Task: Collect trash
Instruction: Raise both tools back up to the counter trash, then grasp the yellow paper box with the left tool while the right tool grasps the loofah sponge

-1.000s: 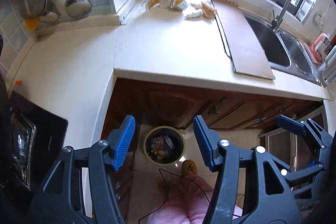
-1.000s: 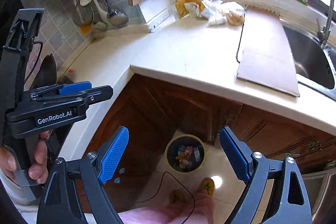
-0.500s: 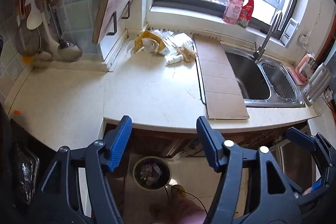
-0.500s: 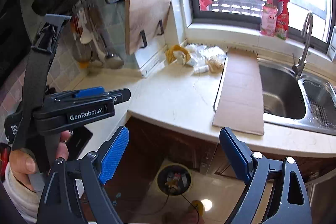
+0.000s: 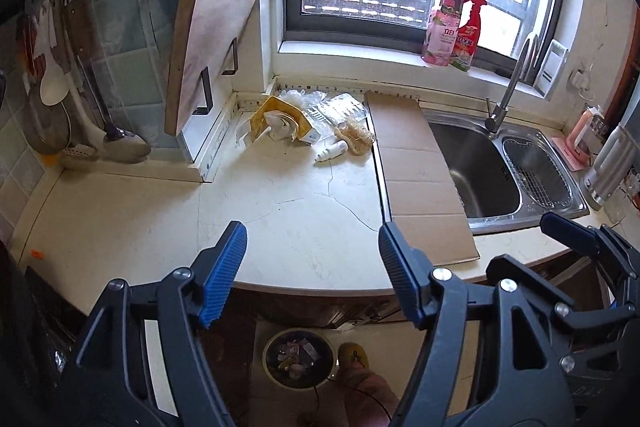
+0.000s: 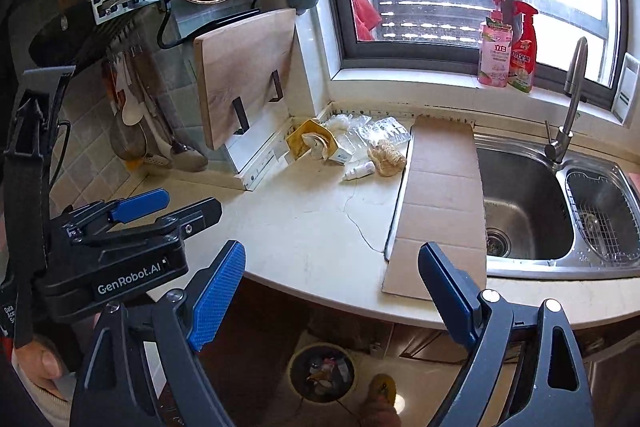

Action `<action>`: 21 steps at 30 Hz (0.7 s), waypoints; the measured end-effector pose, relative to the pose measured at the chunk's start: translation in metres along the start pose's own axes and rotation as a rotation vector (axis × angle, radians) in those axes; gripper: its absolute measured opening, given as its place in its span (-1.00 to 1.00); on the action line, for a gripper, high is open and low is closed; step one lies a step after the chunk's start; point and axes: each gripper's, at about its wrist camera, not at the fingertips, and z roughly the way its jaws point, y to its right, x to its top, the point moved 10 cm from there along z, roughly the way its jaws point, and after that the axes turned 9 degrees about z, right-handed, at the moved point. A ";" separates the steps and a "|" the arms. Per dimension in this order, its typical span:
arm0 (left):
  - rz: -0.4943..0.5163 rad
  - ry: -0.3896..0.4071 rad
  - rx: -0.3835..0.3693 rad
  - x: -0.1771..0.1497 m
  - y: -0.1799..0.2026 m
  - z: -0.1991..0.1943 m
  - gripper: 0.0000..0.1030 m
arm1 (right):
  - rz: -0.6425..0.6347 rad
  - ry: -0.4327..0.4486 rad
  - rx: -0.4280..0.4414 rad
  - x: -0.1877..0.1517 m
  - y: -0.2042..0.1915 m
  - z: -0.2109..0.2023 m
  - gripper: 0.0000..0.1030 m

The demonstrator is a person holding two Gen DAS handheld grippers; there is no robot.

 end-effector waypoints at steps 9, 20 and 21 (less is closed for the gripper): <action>-0.037 -0.045 0.083 0.044 -0.036 0.082 0.28 | -0.020 -0.046 0.057 0.068 0.020 0.101 0.74; -0.148 -0.175 0.092 0.064 -0.066 0.209 0.28 | -0.004 -0.194 0.071 0.134 0.078 0.264 0.59; -0.164 -0.184 0.081 0.065 -0.066 0.221 0.28 | 0.001 -0.203 0.077 0.140 0.083 0.278 0.58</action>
